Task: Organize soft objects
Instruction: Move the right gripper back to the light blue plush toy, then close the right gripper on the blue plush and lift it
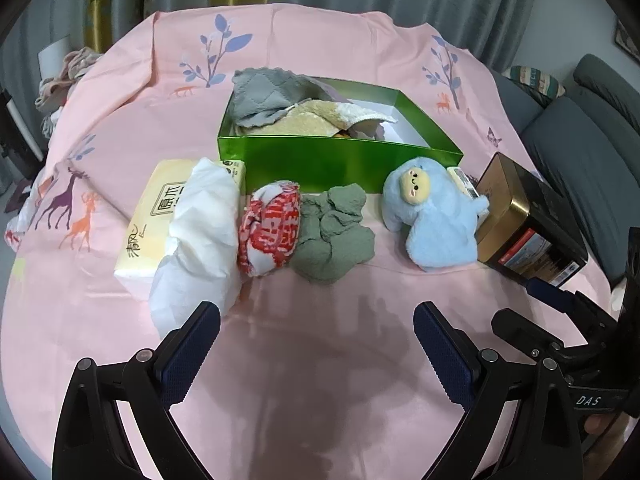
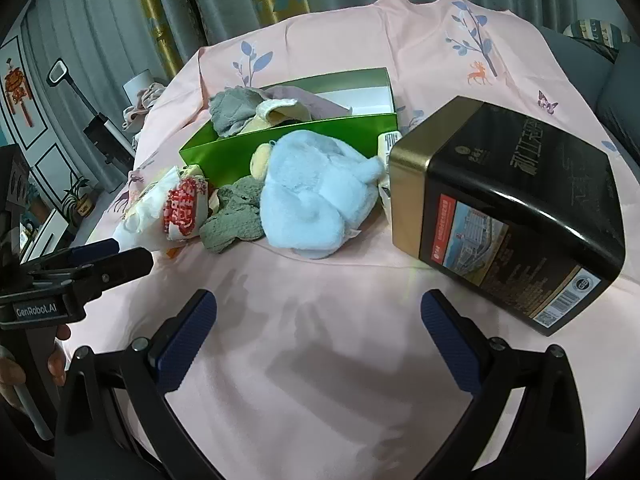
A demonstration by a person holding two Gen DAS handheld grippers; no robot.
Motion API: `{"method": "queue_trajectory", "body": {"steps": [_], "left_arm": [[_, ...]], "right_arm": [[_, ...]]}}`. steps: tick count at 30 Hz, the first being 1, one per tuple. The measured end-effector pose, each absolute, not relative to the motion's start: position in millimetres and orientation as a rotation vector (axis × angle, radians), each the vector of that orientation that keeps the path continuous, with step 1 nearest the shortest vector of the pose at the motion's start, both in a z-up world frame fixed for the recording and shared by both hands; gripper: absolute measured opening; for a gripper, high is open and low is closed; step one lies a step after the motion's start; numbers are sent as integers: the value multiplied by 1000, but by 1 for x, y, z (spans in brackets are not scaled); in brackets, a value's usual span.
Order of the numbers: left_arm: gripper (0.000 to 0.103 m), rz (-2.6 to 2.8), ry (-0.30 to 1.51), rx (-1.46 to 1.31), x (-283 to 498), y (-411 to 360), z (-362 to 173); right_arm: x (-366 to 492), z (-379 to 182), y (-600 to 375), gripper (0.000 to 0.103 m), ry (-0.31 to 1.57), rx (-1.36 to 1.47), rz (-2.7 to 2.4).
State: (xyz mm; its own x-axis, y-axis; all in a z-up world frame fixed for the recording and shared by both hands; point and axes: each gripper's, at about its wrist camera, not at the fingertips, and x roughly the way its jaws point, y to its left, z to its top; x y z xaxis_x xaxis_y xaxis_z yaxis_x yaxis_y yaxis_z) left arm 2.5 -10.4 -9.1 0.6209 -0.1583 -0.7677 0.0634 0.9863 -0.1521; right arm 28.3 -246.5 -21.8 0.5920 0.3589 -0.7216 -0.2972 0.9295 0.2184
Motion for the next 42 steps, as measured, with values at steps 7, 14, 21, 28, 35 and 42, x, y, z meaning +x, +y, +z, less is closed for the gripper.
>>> {"method": "queue_trajectory", "body": {"steps": [7, 14, 21, 28, 35, 42], "left_arm": [[97, -149, 905, -109, 11, -15, -12], [97, -262, 908, -211, 24, -17, -6], [97, -356, 840, -151, 48, -41, 9], [97, -447, 871, -142, 96, -68, 3], [95, -486, 918, -171, 131, -81, -12], [72, -513, 940, -160, 133, -84, -18]], "right_arm": [[35, -26, -248, 102, 859, 90, 385], [44, -29, -250, 102, 849, 114, 398], [53, -35, -247, 102, 846, 149, 408], [73, -45, -236, 102, 865, 165, 393], [95, -50, -229, 101, 877, 207, 401], [105, -54, -221, 74, 903, 204, 390]]}}
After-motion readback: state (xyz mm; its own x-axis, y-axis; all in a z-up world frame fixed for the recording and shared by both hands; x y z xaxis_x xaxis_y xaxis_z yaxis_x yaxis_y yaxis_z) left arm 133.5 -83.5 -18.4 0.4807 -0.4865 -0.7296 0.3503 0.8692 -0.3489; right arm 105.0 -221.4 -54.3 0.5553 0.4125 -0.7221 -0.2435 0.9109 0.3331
